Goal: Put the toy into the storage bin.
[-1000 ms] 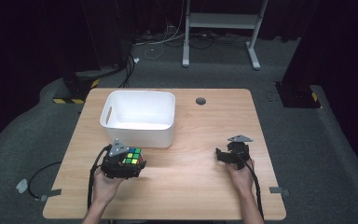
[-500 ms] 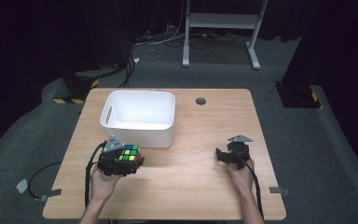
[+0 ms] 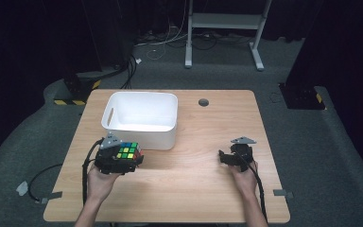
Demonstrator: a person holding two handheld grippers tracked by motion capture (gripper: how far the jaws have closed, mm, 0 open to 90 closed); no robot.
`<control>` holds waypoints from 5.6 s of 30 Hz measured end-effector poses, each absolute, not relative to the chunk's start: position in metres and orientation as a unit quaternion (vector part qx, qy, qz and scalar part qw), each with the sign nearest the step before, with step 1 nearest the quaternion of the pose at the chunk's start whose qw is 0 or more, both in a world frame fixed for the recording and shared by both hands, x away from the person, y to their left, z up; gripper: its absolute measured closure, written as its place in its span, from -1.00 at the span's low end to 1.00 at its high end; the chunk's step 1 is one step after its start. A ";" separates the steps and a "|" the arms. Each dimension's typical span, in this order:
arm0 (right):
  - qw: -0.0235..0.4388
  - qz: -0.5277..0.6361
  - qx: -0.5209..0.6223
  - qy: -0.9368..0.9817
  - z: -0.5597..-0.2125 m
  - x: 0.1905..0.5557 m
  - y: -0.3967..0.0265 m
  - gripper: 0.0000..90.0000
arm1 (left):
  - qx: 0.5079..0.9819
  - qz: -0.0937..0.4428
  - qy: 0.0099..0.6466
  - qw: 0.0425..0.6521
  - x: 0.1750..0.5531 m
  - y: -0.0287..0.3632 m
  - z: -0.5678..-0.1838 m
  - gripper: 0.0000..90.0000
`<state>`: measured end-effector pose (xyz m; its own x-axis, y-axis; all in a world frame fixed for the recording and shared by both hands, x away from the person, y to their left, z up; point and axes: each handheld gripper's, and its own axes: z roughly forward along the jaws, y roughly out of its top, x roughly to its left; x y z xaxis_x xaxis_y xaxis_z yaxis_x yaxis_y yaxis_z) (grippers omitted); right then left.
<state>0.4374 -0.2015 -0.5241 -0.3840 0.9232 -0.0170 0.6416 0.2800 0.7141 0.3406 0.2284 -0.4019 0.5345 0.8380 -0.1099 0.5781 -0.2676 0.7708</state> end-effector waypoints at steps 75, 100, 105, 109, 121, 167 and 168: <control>0.221 0.318 0.510 0.768 -0.524 0.437 -0.201 -0.57 | 0.789 0.160 0.416 0.422 0.391 0.237 -0.331 -0.62; 0.221 0.318 0.510 0.768 -0.524 0.437 -0.201 -0.57 | 0.781 0.178 0.433 0.413 0.418 0.243 -0.317 -0.62; 0.221 0.318 0.510 0.768 -0.524 0.437 -0.201 -0.57 | 0.783 0.186 0.432 0.408 0.423 0.243 -0.311 -0.62; 0.221 0.318 0.510 0.768 -0.524 0.437 -0.201 -0.57 | 0.781 0.190 0.431 0.409 0.427 0.243 -0.306 -0.62; 0.221 0.318 0.510 0.768 -0.524 0.437 -0.201 -0.57 | 0.780 0.194 0.429 0.412 0.440 0.239 -0.295 -0.62; 0.221 0.318 0.510 0.768 -0.524 0.437 -0.201 -0.57 | 0.766 0.221 0.471 0.379 0.494 0.239 -0.321 -0.62; 0.221 0.318 0.510 0.768 -0.524 0.437 -0.201 -0.57 | 0.766 0.220 0.471 0.377 0.494 0.238 -0.322 -0.61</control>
